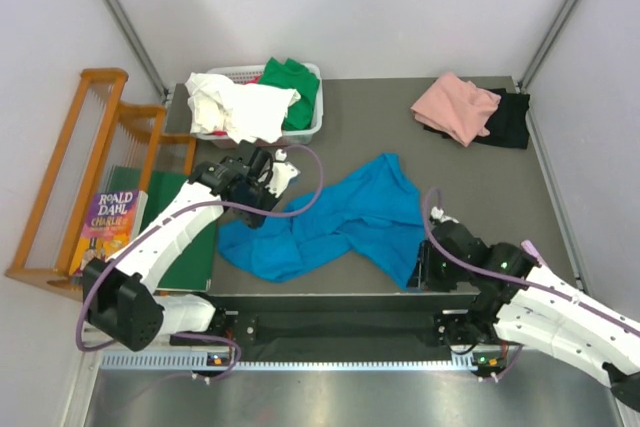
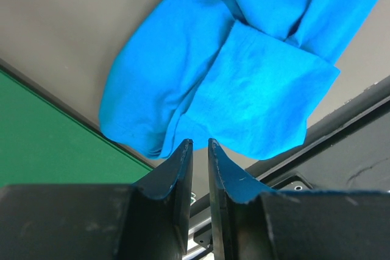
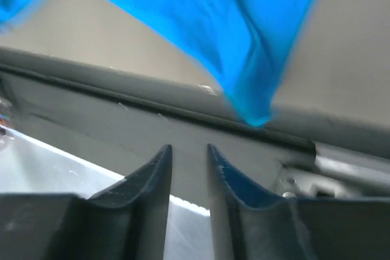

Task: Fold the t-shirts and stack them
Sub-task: Flatten the tshirt out

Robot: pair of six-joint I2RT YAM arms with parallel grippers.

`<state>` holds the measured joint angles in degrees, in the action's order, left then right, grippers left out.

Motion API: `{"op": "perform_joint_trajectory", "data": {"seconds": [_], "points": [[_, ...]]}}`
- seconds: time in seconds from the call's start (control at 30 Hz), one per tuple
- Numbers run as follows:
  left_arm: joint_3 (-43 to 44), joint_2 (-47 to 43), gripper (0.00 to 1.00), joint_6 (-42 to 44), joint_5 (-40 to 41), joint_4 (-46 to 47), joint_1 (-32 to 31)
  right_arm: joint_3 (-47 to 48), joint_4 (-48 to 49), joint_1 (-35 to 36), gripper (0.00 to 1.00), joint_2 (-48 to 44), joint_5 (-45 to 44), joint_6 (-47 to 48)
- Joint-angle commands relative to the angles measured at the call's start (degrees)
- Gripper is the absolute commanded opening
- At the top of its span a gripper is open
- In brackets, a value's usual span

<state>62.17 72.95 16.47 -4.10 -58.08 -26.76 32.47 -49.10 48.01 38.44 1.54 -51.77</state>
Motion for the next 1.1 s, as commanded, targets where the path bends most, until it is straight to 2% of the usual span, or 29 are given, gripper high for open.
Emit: {"op": "perform_joint_trajectory", "data": {"seconds": [0.0, 0.07, 0.1, 0.17, 0.2, 0.27, 0.4, 0.43, 0.53, 0.67, 0.93, 1.07], "points": [[3.74, 0.70, 0.22, 0.23, 0.76, 1.84, 0.13, 4.34, -7.23, 3.93, 0.34, 1.00, -5.83, -5.74], [4.18, 1.23, 0.22, -0.12, 0.76, 1.83, 0.13, 12.21, -7.41, 3.93, 0.34, 5.57, -10.73, -2.22], [4.36, 1.41, 0.22, -0.21, 0.85, 1.75, 0.13, 15.23, -7.33, 3.76, 0.35, 11.43, -12.51, 1.28], [4.45, 1.58, 0.22, -0.47, 0.76, 1.57, 0.13, 23.81, -6.45, 2.18, 0.38, 17.43, -15.67, 5.43], [4.62, 1.50, 0.22, -0.47, 1.02, 1.48, 0.13, 26.31, -4.71, 1.31, 0.39, 22.94, -16.30, 9.19], [4.54, 0.88, 0.22, -0.74, 1.55, 1.22, 0.13, 31.94, -2.50, -1.77, 0.41, 27.55, -16.83, 12.20], [4.36, -0.52, 0.22, -0.91, 2.08, 0.17, 0.13, 33.80, 5.67, -10.28, 0.41, 36.86, -14.30, 17.83], [4.36, -1.31, 0.22, -1.00, 2.08, -0.01, 0.22, 33.28, 8.64, -14.48, 0.40, 38.10, -13.68, 18.36], [4.27, -2.37, 0.20, -1.26, 1.73, -0.80, 0.13, 33.62, 13.14, -20.31, 0.36, 43.03, -12.70, 20.30], [3.92, -3.16, 0.20, -1.26, 1.29, -1.59, 0.22, 38.19, 14.03, -22.78, 0.36, 49.53, -14.46, 23.11], [1.73, -4.48, 0.20, -1.79, 1.28, -0.98, 0.13, 46.71, 14.65, -25.25, 0.36, 59.20, -9.89, 26.37], [1.55, -4.57, 0.20, -1.88, 1.46, -0.63, 0.13, 45.85, 14.30, -25.25, 0.36, 60.44, -9.71, 27.24]]}}
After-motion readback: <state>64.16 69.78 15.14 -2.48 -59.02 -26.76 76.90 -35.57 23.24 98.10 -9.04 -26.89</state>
